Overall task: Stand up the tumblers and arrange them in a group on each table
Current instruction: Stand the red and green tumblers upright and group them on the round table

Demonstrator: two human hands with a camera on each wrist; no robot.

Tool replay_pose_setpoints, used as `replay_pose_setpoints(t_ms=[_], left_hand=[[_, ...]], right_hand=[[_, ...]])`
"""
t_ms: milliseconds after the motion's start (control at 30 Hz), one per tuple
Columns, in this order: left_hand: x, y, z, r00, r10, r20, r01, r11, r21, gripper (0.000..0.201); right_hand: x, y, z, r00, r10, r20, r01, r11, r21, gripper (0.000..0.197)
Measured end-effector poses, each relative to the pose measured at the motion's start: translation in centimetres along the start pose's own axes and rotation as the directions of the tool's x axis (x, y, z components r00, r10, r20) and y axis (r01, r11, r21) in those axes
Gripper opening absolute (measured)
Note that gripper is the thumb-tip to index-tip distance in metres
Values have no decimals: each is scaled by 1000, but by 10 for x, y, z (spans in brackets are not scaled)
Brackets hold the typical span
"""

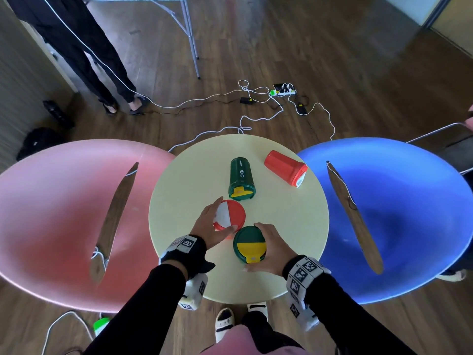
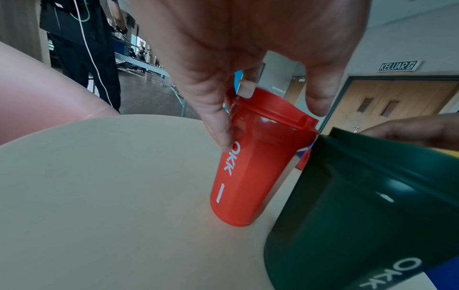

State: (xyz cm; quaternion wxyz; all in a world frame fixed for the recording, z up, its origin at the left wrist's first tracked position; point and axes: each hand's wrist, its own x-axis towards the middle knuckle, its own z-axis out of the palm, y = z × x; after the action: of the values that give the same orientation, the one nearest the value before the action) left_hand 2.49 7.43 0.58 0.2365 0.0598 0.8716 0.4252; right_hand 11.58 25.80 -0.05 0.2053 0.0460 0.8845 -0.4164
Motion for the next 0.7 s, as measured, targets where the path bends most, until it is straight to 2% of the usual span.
replay_pose_setpoints(t_ms=[133, 300, 400, 533, 700], left_hand=[[2, 0, -1, 1000, 0, -31, 0, 1000, 19, 86], [2, 0, 1, 999, -5, -41, 6, 1000, 20, 89], [-1, -4, 3, 999, -11, -48, 10, 1000, -9, 96], [-1, -11, 8, 995, -34, -92, 28, 998, -62, 93], [-1, -13, 11, 991, -44, -130, 27, 991, -131, 82]], right_hand=[[3, 3, -23, 999, 41, 5, -41, 997, 59, 101], [38, 21, -74, 974, 101, -203, -109, 994, -28, 67], [69, 38, -107, 935, 176, -309, -219, 970, -110, 66], [108, 52, -138, 880, 242, -408, -336, 925, -177, 72], [145, 63, -155, 878, 237, -416, -353, 907, -228, 77]])
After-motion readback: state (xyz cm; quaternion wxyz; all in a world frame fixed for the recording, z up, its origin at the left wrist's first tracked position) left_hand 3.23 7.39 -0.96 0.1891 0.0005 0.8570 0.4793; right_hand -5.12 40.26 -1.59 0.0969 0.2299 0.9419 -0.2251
